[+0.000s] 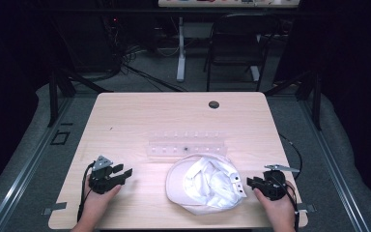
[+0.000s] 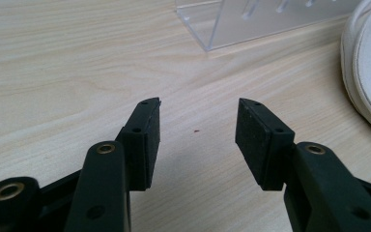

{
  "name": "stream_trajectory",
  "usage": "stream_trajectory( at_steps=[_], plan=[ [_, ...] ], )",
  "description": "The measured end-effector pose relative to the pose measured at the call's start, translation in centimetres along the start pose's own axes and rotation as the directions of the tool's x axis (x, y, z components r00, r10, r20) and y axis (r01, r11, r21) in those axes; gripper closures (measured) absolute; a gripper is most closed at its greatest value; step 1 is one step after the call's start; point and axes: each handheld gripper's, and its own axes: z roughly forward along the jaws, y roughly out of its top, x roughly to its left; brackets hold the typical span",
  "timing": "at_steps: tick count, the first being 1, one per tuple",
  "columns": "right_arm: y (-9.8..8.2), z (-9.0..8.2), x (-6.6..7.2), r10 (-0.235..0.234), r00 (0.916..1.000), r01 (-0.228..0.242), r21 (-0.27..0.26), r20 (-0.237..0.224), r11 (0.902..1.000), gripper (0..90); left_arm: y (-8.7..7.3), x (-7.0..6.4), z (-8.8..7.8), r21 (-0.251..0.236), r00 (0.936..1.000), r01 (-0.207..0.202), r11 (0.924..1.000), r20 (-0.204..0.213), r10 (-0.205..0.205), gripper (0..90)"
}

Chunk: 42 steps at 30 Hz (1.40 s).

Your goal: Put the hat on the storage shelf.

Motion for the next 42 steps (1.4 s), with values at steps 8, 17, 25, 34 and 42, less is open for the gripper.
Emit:
stream_trajectory(
  at_steps=[8, 17, 25, 34, 42],
  plan=[
    [1.9, -1.1, 0.7, -0.009, 0.9995, 0.012, 0.106, -0.029, 0.9943, 65.4, 0.0, -0.2, 0.0, 0.004, 0.9999, -0.012, 0.9999, -0.004, 0.012, 51.9],
    [3.5, -1.5, 1.3, -0.019, 0.999, 0.025, 0.136, -0.04, 0.9904, 65.1, 0.0, -0.1, 0.1, 0.002, 0.9999, -0.008, 1.0, -0.006, 0.008, 51.8],
    [5.4, -2.1, 2.1, -0.043, 0.9969, 0.055, 0.193, -0.066, 0.9797, 64.5, 0.0, -0.2, 0.0, 0.008, 1.0, -0.008, 0.9999, 0.001, 0.008, 51.9],
    [6.6, -2.7, 2.9, -0.015, 0.9903, 0.05, 0.254, -0.138, 0.9658, 64.1, 0.0, -0.2, 0.1, 0.014, 0.9999, -0.014, 0.9998, 0.003, 0.014, 51.8],
    [7.3, -3.2, 3.5, -0.004, 0.9829, 0.053, 0.263, -0.184, 0.9635, 63.4, 0.0, -0.3, 0.0, 0.013, 0.9998, -0.016, 0.9998, 0.009, 0.016, 51.7]
  ],
)
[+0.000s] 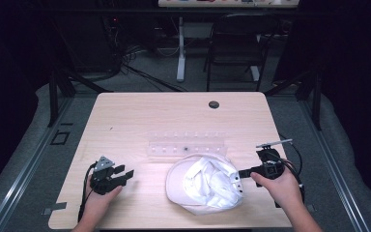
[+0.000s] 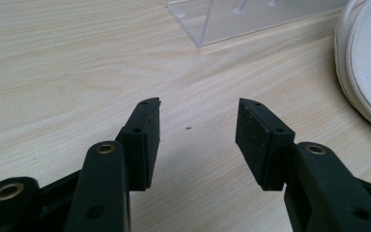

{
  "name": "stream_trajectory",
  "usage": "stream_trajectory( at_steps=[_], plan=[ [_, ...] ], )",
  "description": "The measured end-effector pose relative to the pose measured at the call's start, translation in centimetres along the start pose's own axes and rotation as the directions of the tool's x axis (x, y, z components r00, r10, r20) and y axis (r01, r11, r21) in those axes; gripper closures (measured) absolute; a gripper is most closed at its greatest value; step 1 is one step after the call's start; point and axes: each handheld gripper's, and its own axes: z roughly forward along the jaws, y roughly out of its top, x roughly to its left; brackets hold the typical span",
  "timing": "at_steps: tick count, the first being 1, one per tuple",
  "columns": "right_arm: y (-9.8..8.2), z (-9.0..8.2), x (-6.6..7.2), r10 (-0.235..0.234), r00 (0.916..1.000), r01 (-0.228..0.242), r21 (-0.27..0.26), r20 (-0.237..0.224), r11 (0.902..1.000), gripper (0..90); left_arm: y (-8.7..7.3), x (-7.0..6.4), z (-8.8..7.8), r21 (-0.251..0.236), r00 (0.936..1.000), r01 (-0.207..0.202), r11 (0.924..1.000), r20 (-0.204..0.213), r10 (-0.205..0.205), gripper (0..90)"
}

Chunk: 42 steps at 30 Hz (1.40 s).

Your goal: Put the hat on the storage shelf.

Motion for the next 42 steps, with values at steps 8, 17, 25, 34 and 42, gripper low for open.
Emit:
stream_trajectory(
  at_steps=[8, 17, 25, 34, 42],
  plan=[
    [-0.1, 0.9, 0.2, 0.002, 0.9991, -0.001, 0.032, -0.042, 0.9995, 60.9, 0.0, 0.0, 0.0, -0.007, 1.0, 0.005, 1.0, 0.001, -0.005, 51.7],
    [-0.7, 2.1, -0.3, 0.028, 0.9981, -0.023, 0.087, -0.055, 0.996, 59.0, 0.0, 0.0, 0.0, -0.002, 1.0, 0.002, 1.0, 0.003, -0.002, 51.3],
    [-1.4, 3.4, -1.0, 0.066, 0.9945, -0.057, 0.108, -0.082, 0.9925, 58.7, 0.0, 0.0, 0.0, -0.001, 1.0, 0.002, 1.0, 0.004, -0.002, 51.2],
    [-1.9, 3.4, -1.7, 0.101, 0.9911, -0.093, 0.089, -0.086, 0.9917, 57.7, 0.0, -0.1, 0.1, -0.002, 1.0, -0.002, 1.0, 0.002, 0.002, 51.2],
    [-2.2, 4.3, -1.7, 0.105, 0.989, -0.093, 0.11, -0.104, 0.9895, 57.0, -0.1, -0.1, 0.2, -0.001, 1.0, -0.006, 1.0, 0.002, 0.006, 51.2]
  ],
)
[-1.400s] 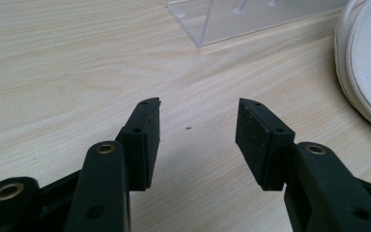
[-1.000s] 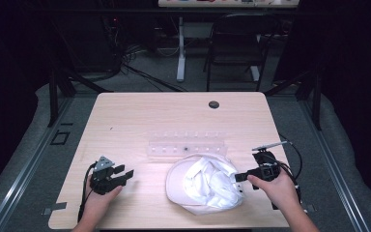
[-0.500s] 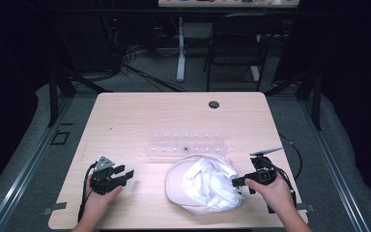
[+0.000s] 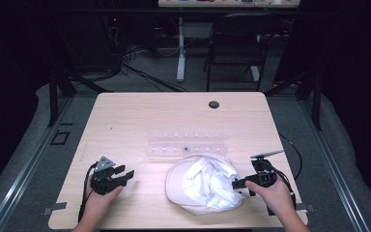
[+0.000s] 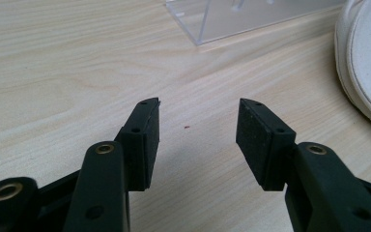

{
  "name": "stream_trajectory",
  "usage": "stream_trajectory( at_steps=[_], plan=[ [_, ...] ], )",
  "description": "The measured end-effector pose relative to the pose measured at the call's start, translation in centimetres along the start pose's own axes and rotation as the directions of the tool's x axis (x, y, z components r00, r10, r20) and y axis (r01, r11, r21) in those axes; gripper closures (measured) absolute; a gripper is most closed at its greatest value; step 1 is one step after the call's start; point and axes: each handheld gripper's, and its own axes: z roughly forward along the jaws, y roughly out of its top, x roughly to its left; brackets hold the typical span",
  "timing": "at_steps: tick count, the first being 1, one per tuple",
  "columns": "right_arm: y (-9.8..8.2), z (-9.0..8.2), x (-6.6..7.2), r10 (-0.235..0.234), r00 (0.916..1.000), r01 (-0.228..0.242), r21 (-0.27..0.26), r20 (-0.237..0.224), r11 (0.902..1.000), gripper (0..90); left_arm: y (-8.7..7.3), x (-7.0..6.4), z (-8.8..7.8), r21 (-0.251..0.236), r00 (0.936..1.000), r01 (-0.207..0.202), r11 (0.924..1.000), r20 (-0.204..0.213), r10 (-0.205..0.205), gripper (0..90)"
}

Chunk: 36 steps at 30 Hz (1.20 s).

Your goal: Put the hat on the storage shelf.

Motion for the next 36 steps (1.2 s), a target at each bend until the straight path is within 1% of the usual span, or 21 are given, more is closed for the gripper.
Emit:
stream_trajectory(
  at_steps=[1, 2, 3, 5, 6, 8, 13, 18, 19, 20, 21, 23, 24, 27, 28, 30, 31, 33, 34, 35, 36],
  plan=[
    [0.1, 0.2, -0.1, -0.003, 1.0, 0.003, 0.008, -0.004, 1.0, 57.0, 0.0, 0.0, 0.0, -0.001, 1.0, 0.004, 1.0, 0.0, -0.004, 51.2],
    [0.1, 0.5, -0.2, 0.009, 0.9998, -0.009, 0.01, -0.02, 0.9999, 57.1, 0.0, 0.0, 0.0, 0.001, 1.0, 0.003, 1.0, 0.001, -0.003, 51.2],
    [0.2, 0.7, -0.2, 0.012, 0.9997, -0.012, 0.01, -0.02, 0.9999, 57.2, 0.0, 0.0, 0.0, 0.0, 1.0, 0.003, 1.0, 0.001, -0.003, 51.2],
    [0.2, 1.0, -0.4, 0.043, 0.9983, -0.043, -0.002, -0.04, 0.9991, 57.4, 0.0, 0.0, -0.1, -0.001, 1.0, 0.005, 1.0, 0.002, -0.005, 51.2],
    [0.3, 1.0, -0.5, 0.039, 0.9979, -0.039, 0.016, -0.052, 0.9991, 57.5, 0.0, 0.0, -0.1, -0.001, 1.0, 0.005, 1.0, 0.002, -0.005, 51.2],
    [0.3, 1.2, -0.5, 0.054, 0.9958, -0.053, 0.017, -0.074, 0.9985, 57.6, 0.0, 0.0, 0.0, -0.001, 1.0, 0.005, 1.0, 0.002, -0.005, 51.2],
    [0.2, 1.2, -0.3, 0.049, 0.9962, -0.046, 0.034, -0.072, 0.9984, 58.8, 0.0, 0.0, 0.0, 0.001, 1.0, 0.002, 1.0, 0.001, -0.002, 51.2],
    [0.3, 0.6, 0.3, 0.035, 0.9957, -0.034, 0.014, -0.086, 0.9993, 60.6, 0.0, 0.0, 0.0, 0.003, 1.0, -0.002, 1.0, 0.0, 0.002, 51.2],
    [0.3, 0.4, 0.4, 0.035, 0.9956, -0.033, 0.017, -0.087, 0.9993, 61.2, 0.0, 0.0, 0.0, 0.002, 1.0, -0.002, 1.0, 0.0, 0.002, 51.2],
    [0.4, 0.2, 0.6, 0.037, 0.9957, -0.036, 0.009, -0.084, 0.9993, 62.4, 0.0, 0.0, 0.0, 0.0, 1.0, -0.001, 1.0, -0.001, 0.001, 51.2],
    [0.5, 0.0, 0.6, 0.03, 0.9959, -0.029, 0.014, -0.086, 0.9995, 63.2, 0.0, 0.0, 0.0, 0.0, 1.0, -0.002, 1.0, -0.001, 0.002, 51.2],
    [0.6, -0.1, 0.8, 0.032, 0.996, -0.032, 0.008, -0.084, 0.9995, 64.2, 0.0, 0.0, 0.0, 0.0, 1.0, -0.003, 1.0, -0.002, 0.003, 51.2],
    [0.8, -0.4, 0.9, 0.019, 0.9968, -0.017, 0.024, -0.078, 0.9996, 67.9, 0.0, 0.0, 0.0, -0.002, 1.0, -0.001, 1.0, -0.007, 0.001, 51.3],
    [1.0, -0.5, 1.2, 0.043, 0.9968, -0.041, 0.033, -0.067, 0.9986, 71.0, 0.0, 0.1, -0.1, -0.003, 1.0, 0.003, 1.0, -0.006, -0.003, 51.1],
    [1.1, -0.5, 1.2, 0.04, 0.9969, -0.038, 0.043, -0.067, 0.9984, 71.8, 0.0, 0.1, -0.1, -0.004, 1.0, 0.003, 1.0, -0.008, -0.003, 51.2],
    [1.2, -0.5, 1.2, 0.053, 0.9962, -0.051, 0.031, -0.069, 0.9982, 73.6, 0.0, 0.1, -0.1, -0.007, 0.9999, 0.007, 1.0, -0.01, -0.007, 51.1],
    [1.3, -0.6, 1.2, 0.046, 0.9969, -0.043, 0.048, -0.064, 0.9979, 74.9, 0.0, 0.1, -0.1, -0.005, 1.0, 0.003, 1.0, -0.009, -0.003, 51.1],
    [1.4, -0.7, 1.2, 0.037, 0.9976, -0.034, 0.05, -0.058, 0.9982, 76.4, 0.0, 0.1, -0.1, -0.002, 0.9999, 0.002, 1.0, -0.011, -0.002, 51.1],
    [1.4, -0.7, 1.6, 0.052, 0.998, -0.051, 0.038, -0.036, 0.998, 77.9, 0.0, 0.1, -0.1, -0.001, 1.0, 0.0, 1.0, -0.007, 0.0, 51.1],
    [1.4, -0.7, 1.6, 0.052, 0.998, -0.051, 0.038, -0.036, 0.998, 77.9, 0.0, 0.1, -0.1, -0.001, 1.0, 0.0, 1.0, -0.007, 0.0, 51.1],
    [1.5, -0.8, 1.9, 0.042, 0.9989, -0.041, 0.046, -0.019, 0.9981, 79.2, 0.0, 0.1, -0.1, -0.002, 1.0, 0.0, 1.0, -0.007, 0.0, 51.2]
  ],
)
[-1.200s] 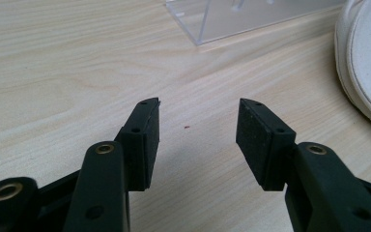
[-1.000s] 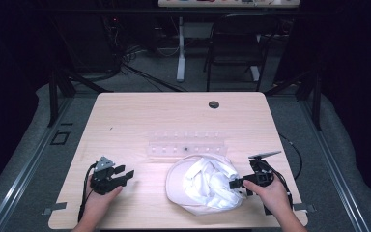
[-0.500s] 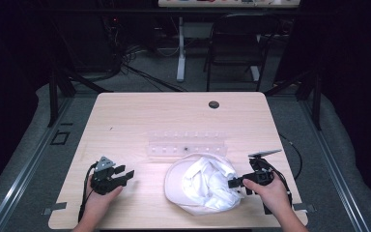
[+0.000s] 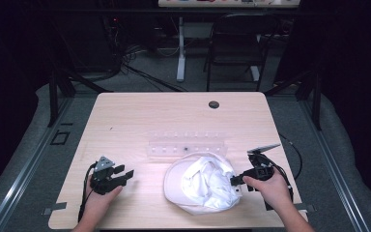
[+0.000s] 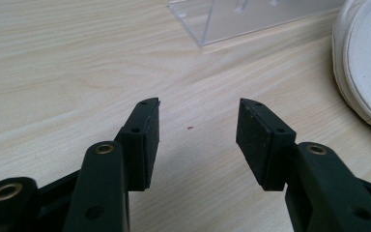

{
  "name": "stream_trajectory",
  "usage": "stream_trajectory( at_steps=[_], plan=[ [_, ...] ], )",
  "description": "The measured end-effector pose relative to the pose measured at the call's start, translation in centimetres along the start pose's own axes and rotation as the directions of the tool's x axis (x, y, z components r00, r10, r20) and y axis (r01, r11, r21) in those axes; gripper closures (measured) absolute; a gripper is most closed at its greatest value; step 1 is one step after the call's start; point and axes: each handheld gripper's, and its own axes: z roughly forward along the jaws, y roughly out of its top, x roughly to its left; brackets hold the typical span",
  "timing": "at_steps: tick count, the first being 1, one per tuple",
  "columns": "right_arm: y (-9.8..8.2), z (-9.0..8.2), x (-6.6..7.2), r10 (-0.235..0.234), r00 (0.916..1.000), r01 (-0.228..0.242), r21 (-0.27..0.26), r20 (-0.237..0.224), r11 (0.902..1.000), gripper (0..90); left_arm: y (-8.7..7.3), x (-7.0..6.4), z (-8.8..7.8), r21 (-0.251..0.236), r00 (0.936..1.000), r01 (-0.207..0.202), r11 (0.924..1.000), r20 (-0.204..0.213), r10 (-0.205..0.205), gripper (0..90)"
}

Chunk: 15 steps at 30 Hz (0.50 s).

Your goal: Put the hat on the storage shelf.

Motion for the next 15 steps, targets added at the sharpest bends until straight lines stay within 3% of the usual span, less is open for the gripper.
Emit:
stream_trajectory(
  at_steps=[7, 8, 9, 15],
  plan=[
    [0.3, -0.4, 0.8, -0.025, 0.9985, 0.024, 0.011, 0.048, 0.9996, 80.7, 0.0, 0.0, 0.0, 0.004, 1.0, 0.004, 1.0, -0.004, -0.004, 51.1],
    [0.7, -0.9, 0.9, -0.066, 0.9952, 0.061, 0.064, 0.072, 0.9961, 81.0, 0.0, 0.0, 0.0, 0.003, 1.0, 0.004, 1.0, -0.004, -0.004, 51.1],
    [0.7, -0.8, 1.0, -0.043, 0.9964, 0.041, 0.029, 0.073, 0.9987, 81.1, 0.0, 0.0, 0.0, 0.003, 1.0, 0.004, 1.0, -0.005, -0.004, 51.1],
    [1.4, -1.4, 1.6, -0.06, 0.9903, 0.055, 0.048, 0.125, 0.9974, 81.8, 0.0, 0.0, 0.0, -0.002, 1.0, 0.003, 1.0, -0.003, -0.003, 51.1]
  ],
)
